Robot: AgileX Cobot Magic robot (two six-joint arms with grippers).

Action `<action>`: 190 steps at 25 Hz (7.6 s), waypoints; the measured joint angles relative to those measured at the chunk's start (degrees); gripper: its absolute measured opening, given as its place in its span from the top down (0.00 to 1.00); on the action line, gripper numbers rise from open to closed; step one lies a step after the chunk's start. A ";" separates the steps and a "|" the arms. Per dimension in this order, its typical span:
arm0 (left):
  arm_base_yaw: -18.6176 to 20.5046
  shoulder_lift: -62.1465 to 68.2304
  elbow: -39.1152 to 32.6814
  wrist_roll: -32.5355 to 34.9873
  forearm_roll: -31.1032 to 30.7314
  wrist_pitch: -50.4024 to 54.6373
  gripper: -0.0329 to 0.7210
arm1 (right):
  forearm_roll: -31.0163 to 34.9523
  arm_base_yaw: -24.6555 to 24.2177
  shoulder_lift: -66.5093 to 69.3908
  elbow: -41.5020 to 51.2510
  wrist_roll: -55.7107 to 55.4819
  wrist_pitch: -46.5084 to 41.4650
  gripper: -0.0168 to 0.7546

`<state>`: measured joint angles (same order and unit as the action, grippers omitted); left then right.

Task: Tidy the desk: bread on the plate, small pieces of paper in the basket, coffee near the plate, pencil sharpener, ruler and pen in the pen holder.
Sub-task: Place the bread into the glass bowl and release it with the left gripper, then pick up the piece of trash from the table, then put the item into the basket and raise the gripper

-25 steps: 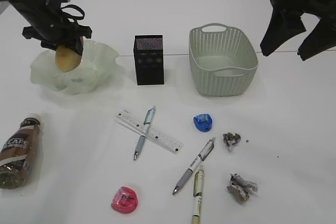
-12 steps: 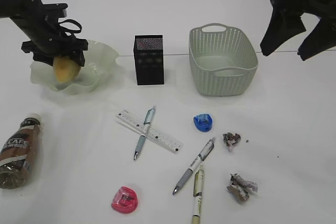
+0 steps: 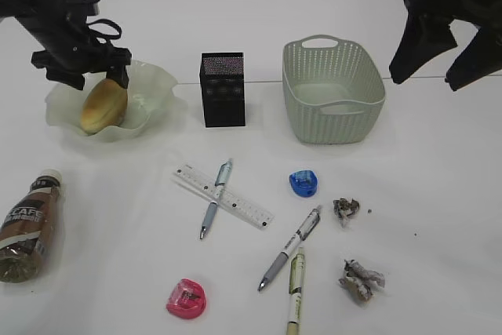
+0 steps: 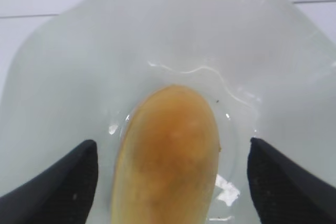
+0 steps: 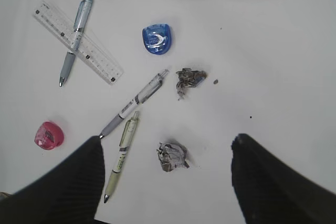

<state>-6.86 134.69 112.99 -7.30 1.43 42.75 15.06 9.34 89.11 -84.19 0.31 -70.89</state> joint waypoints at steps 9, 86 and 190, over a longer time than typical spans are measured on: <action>0.00 0.00 15.13 0.00 0.00 23.39 0.17 | -0.10 0.00 0.00 0.00 -0.31 0.00 0.26; -0.41 -51.20 -18.99 2.80 0.98 29.17 0.23 | -14.07 10.09 33.77 -0.31 -11.82 13.15 0.26; -0.41 -50.61 -18.99 2.80 -3.43 29.20 0.33 | -9.82 1.31 48.42 -58.76 -13.36 -0.45 0.32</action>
<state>-7.27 84.08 94.00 -4.50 -2.00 71.94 5.24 10.65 137.53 -142.96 -13.06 -71.34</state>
